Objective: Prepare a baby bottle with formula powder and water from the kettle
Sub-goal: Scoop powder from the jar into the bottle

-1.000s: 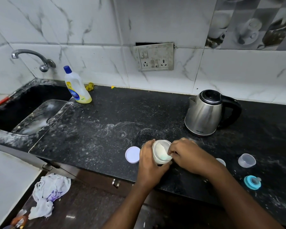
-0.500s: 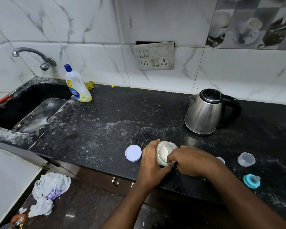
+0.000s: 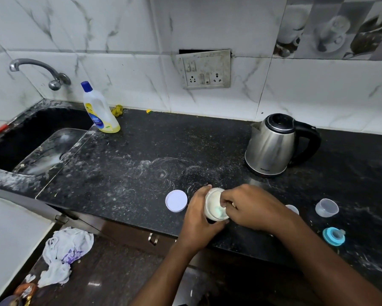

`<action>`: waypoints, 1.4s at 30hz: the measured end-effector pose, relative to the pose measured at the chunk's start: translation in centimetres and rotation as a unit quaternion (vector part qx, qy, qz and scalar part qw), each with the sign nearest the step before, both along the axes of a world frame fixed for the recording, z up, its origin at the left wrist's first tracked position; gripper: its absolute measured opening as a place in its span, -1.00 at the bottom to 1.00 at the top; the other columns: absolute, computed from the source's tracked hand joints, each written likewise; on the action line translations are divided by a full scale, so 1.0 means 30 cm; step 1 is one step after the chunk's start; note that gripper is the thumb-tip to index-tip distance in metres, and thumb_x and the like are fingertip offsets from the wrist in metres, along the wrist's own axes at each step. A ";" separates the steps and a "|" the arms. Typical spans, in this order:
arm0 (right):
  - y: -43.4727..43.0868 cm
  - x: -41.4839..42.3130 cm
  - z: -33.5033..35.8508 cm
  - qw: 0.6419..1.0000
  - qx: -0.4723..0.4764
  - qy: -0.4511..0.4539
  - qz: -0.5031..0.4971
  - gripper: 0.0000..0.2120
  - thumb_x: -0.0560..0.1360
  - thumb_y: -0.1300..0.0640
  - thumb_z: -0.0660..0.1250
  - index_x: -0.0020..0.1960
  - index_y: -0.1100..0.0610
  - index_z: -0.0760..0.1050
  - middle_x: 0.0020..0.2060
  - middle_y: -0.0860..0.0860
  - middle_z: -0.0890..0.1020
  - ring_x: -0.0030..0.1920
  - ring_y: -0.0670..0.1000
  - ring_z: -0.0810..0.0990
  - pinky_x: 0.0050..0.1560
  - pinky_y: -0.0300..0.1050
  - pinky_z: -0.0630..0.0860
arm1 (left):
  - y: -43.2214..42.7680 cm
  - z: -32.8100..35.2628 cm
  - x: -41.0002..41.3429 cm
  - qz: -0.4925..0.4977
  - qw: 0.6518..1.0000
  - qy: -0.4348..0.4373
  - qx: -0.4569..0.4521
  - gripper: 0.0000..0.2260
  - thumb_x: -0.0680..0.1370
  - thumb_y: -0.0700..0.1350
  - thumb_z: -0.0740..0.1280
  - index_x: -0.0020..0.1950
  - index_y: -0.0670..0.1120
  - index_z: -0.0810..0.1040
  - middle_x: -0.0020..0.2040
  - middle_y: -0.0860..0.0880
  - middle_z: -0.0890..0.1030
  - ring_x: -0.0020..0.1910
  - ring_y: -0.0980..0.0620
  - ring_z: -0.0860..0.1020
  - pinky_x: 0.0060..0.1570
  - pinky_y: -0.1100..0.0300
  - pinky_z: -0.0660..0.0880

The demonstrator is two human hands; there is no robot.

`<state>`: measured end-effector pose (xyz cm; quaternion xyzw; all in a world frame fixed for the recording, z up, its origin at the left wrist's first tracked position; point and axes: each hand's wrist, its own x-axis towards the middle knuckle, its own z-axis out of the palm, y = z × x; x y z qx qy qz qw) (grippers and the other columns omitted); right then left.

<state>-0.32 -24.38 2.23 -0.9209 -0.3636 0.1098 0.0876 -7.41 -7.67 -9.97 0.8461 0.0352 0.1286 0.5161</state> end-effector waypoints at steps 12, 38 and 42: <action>0.006 -0.013 -0.086 0.983 0.053 -0.162 0.066 -0.41 0.17 0.19 0.67 -0.03 -0.03 0.33 -0.47 -0.06 0.55 -0.40 0.05 0.53 -0.48 -0.14 0.16 | 0.004 0.017 -0.008 -0.019 1.000 -0.006 0.008 -0.14 0.36 -0.07 0.70 0.56 0.08 0.35 0.48 0.14 0.49 0.49 0.17 0.46 0.50 0.15 0.39; 0.023 0.001 -0.106 0.990 -0.063 -0.119 0.037 -0.94 0.58 0.04 0.33 -0.01 0.00 0.56 -0.18 0.03 0.68 -0.17 0.17 0.67 -0.29 -0.05 0.29 | 0.025 0.011 0.007 -0.026 0.999 -0.029 0.033 -0.19 0.41 -0.06 0.70 0.57 -0.02 0.37 0.45 0.08 0.52 0.46 0.06 0.51 0.44 -0.03 0.46; 0.027 -0.004 -0.107 0.991 -0.068 -0.112 0.036 -0.91 0.59 0.02 0.31 0.01 0.01 0.57 -0.16 0.05 0.68 -0.15 0.19 0.68 -0.27 -0.06 0.30 | 0.027 0.012 0.002 -0.030 0.998 -0.038 0.030 -0.20 0.41 -0.06 0.69 0.56 0.01 0.38 0.45 0.14 0.51 0.46 0.07 0.51 0.43 0.00 0.47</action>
